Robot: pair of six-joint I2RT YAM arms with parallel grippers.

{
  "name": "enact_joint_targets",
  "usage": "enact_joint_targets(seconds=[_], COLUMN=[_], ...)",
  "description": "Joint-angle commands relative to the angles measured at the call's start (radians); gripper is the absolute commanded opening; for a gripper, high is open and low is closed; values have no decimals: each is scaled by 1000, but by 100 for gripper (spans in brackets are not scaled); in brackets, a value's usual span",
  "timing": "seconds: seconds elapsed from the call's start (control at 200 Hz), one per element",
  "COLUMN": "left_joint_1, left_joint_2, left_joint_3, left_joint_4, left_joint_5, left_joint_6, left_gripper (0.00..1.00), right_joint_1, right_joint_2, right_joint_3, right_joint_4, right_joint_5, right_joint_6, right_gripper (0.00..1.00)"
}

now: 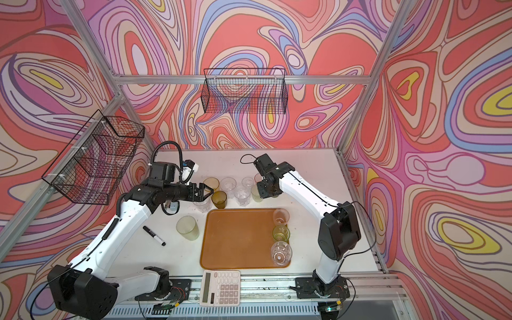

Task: Place the glasses into the tray
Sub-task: 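Open the right gripper and move it over the olive textured cup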

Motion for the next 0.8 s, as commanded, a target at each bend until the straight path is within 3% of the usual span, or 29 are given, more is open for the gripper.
enact_joint_targets(seconds=[0.0, 0.796], left_joint_1=[-6, -6], left_joint_2=[7, 5], left_joint_3=[5, 6], left_joint_4=[-14, -16], left_joint_5=[2, 3], left_joint_6=[13, 14], left_gripper=[90, 89], right_joint_1=[-21, -98], right_joint_2=[43, 210], right_joint_3=[55, 165], right_joint_4=[-2, 44], right_joint_5=[9, -31], right_joint_6=[-24, -69], right_gripper=[39, 29])
